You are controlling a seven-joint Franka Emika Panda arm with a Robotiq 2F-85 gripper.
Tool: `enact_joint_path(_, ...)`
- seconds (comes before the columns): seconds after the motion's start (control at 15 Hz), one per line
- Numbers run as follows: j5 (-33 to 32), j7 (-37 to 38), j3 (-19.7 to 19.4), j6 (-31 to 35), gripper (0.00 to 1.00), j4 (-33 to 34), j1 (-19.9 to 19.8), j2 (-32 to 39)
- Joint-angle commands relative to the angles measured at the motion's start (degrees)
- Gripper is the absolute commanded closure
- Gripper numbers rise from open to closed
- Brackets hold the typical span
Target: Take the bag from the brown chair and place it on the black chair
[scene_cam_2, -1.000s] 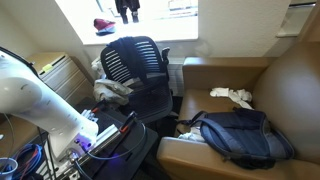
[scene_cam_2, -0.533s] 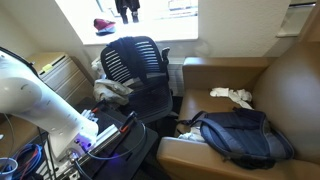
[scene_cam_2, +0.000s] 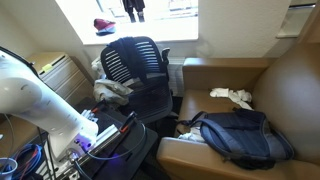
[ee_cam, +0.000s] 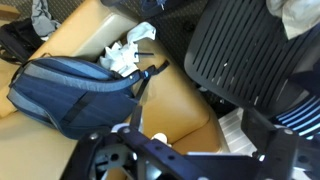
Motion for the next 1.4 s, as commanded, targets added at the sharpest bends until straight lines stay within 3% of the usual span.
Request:
enact_joint_path(0.0,-0.1,2.6,0.0,3.0,0.00,-0.4,-0.3,0.5)
enact_joint_path(0.13,-0.2,5.1,-0.5,6.4,0.00,-1.1,-0.8,2.1)
enact_joint_path(0.4,-0.2,5.7,-0.7,7.1,0.00,-1.0,-1.0,2.9)
enact_joint_path(0.73,-6.7,17.1,-2.6,29.2,0.00,-6.3,-4.5,5.6)
enact_joint_path(0.87,-11.5,23.8,-4.1,34.0,0.00,-6.8,-7.0,9.2)
enact_joint_path(1.0,-14.1,27.0,-6.4,30.6,0.00,-4.6,-8.4,14.4)
enact_joint_path(1.2,-11.6,23.7,-9.1,21.4,0.00,-1.5,-7.9,18.9)
enact_joint_path(1.27,-12.6,24.7,-9.6,26.9,0.00,-4.9,-7.4,16.3)
enact_joint_path(1.33,-12.5,24.7,-10.1,25.0,0.00,-4.0,-7.3,17.8)
